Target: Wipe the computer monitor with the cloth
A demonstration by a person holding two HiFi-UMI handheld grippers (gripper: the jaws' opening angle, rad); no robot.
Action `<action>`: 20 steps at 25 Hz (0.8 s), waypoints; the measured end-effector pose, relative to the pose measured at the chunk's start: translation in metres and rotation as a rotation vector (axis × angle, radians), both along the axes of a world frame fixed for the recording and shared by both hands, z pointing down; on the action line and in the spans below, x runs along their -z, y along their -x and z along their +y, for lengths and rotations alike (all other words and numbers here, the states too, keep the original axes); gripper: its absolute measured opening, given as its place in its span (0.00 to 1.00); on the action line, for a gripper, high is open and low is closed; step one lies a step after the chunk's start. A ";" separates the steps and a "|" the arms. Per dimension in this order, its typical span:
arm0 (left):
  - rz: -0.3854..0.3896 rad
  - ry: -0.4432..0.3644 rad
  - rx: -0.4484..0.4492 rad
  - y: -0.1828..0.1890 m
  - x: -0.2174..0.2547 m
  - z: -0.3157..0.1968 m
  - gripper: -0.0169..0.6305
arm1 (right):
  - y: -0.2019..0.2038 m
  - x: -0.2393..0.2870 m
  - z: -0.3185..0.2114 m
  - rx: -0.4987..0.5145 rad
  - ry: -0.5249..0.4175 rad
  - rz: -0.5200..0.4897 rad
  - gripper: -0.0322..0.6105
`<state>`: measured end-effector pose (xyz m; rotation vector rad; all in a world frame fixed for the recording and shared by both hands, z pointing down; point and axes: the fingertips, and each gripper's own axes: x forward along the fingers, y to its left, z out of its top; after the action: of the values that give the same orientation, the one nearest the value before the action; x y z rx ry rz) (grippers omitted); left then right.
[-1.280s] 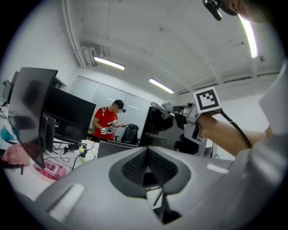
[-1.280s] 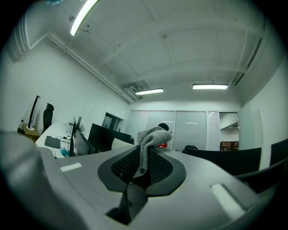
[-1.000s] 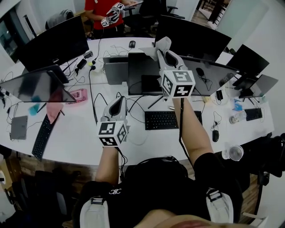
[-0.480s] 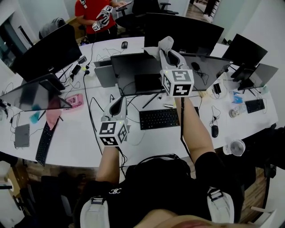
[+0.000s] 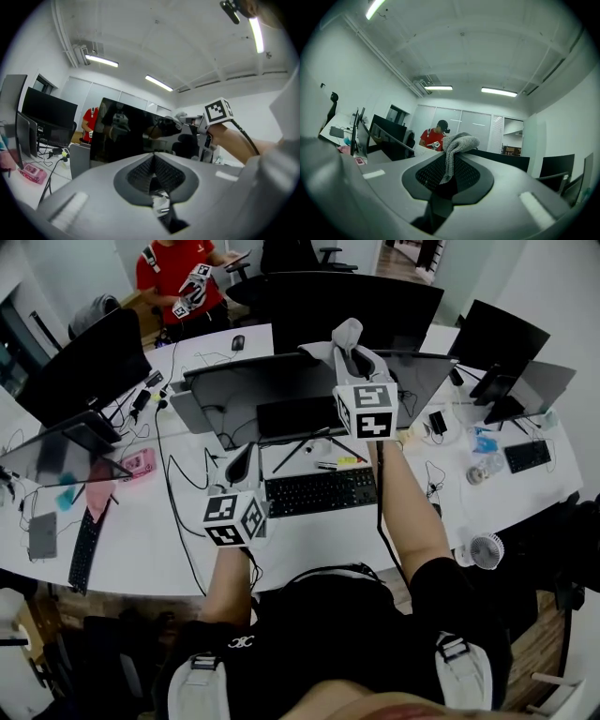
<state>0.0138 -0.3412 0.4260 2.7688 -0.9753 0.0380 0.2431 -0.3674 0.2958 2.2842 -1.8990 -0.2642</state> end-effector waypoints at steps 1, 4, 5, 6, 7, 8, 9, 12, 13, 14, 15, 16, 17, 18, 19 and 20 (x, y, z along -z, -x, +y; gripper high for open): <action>-0.007 -0.004 0.000 -0.007 0.001 0.004 0.10 | -0.009 0.000 0.004 -0.003 0.003 -0.003 0.10; -0.029 -0.024 -0.004 -0.025 0.005 0.015 0.10 | -0.034 0.000 0.015 -0.017 0.007 -0.013 0.10; -0.034 -0.031 -0.007 -0.031 0.007 0.018 0.10 | -0.042 0.000 0.018 -0.025 0.008 -0.018 0.10; -0.038 -0.038 -0.010 -0.036 0.010 0.020 0.10 | -0.051 0.000 0.022 -0.032 0.009 -0.024 0.10; -0.041 -0.045 -0.012 -0.042 0.012 0.022 0.10 | -0.060 0.000 0.025 -0.039 0.008 -0.030 0.10; -0.043 -0.051 -0.013 -0.047 0.014 0.024 0.10 | -0.068 0.000 0.029 -0.045 0.008 -0.035 0.10; -0.046 -0.055 -0.014 -0.052 0.016 0.026 0.10 | -0.076 0.000 0.032 -0.052 0.007 -0.039 0.10; -0.059 -0.064 -0.019 -0.068 0.018 0.032 0.10 | -0.099 -0.002 0.042 -0.073 0.005 -0.039 0.10; -0.064 -0.065 -0.021 -0.074 0.018 0.034 0.10 | -0.107 -0.002 0.046 -0.082 0.006 -0.037 0.10; -0.069 -0.065 -0.024 -0.079 0.018 0.036 0.10 | -0.116 -0.002 0.049 -0.093 0.007 -0.035 0.10; -0.072 -0.066 -0.025 -0.084 0.018 0.039 0.10 | -0.124 -0.002 0.053 -0.105 0.008 -0.032 0.10; -0.073 -0.067 -0.024 -0.089 0.018 0.041 0.10 | -0.132 -0.002 0.056 -0.113 0.010 -0.029 0.10; -0.072 -0.068 -0.022 -0.094 0.018 0.043 0.10 | -0.140 -0.002 0.060 -0.120 0.011 -0.028 0.10; -0.071 -0.069 -0.020 -0.098 0.019 0.045 0.10 | -0.148 -0.002 0.063 -0.124 0.013 -0.031 0.10; -0.069 -0.069 -0.017 -0.101 0.019 0.047 0.10 | -0.156 -0.002 0.066 -0.127 0.015 -0.038 0.10; -0.069 -0.071 -0.015 -0.105 0.019 0.049 0.10 | -0.163 -0.002 0.070 -0.128 0.015 -0.047 0.10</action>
<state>0.1186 -0.2918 0.4070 2.8570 -0.9905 0.1037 0.4060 -0.2978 0.2982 2.4103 -1.7594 -0.1815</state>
